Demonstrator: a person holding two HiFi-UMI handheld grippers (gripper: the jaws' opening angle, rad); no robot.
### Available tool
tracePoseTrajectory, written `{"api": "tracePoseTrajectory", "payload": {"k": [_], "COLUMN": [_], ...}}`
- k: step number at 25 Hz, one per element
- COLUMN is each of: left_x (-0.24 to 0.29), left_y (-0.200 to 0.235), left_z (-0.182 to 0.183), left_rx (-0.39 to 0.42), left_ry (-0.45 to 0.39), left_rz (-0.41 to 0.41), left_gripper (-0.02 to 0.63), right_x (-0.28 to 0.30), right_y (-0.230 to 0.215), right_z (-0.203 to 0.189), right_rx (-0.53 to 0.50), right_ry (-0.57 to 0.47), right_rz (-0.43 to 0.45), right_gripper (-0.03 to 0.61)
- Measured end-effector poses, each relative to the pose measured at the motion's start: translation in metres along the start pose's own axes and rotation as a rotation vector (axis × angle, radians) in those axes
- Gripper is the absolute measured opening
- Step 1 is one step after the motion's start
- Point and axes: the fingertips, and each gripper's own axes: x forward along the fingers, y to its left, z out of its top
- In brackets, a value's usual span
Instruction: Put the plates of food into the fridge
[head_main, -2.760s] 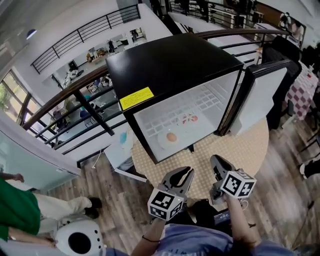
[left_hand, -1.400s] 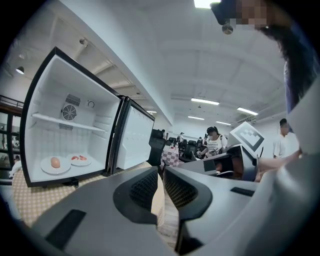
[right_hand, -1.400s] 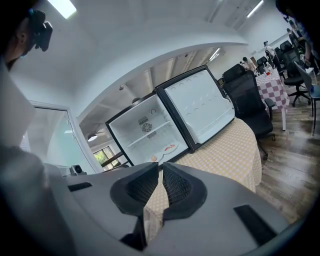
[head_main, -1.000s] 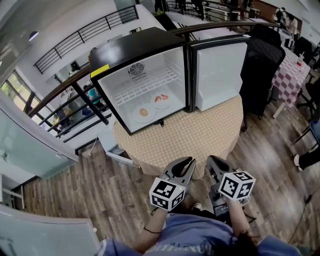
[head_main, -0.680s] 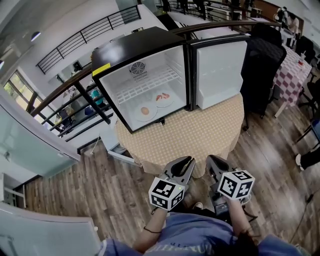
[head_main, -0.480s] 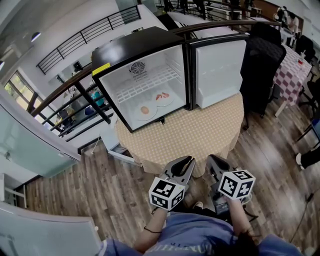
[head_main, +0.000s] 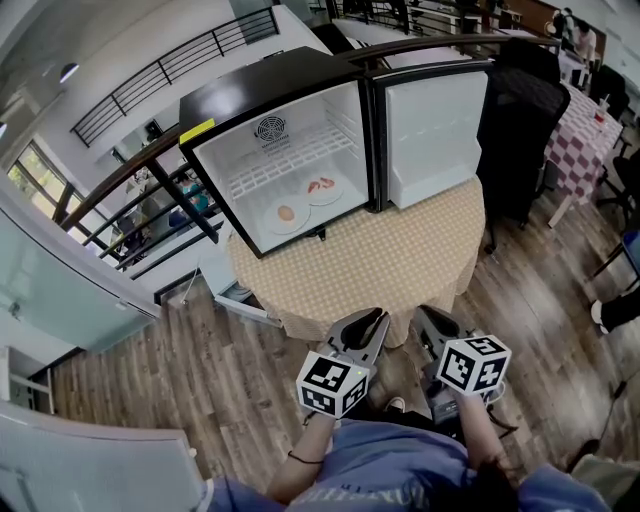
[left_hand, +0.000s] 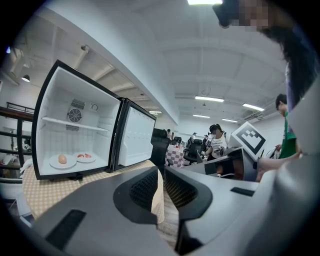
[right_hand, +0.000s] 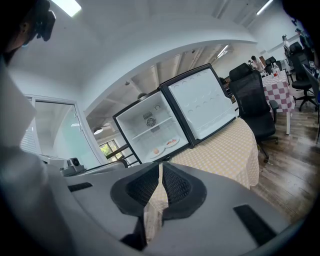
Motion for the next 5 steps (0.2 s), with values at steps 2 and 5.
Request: {"api": "tracePoseTrajectory", "payload": {"k": [2,5], "left_x": [-0.0001,-0.0004], "left_y": [-0.0016,-0.0035], "left_z": [-0.0006,-0.0013], "left_rx": [0.001,0.003], "left_ry": [-0.001,-0.003], "left_rz": [0.000,0.000], "left_gripper": [0.038,0.038], "right_x": [-0.0014,-0.0030], "right_y": [-0.0011,-0.0029], "right_z": [0.0001,0.0008], "right_rx": [-0.001,-0.002], "right_ry": [-0.001,-0.004], "right_rz": [-0.001,-0.003], "right_gripper": [0.035,0.035]}}
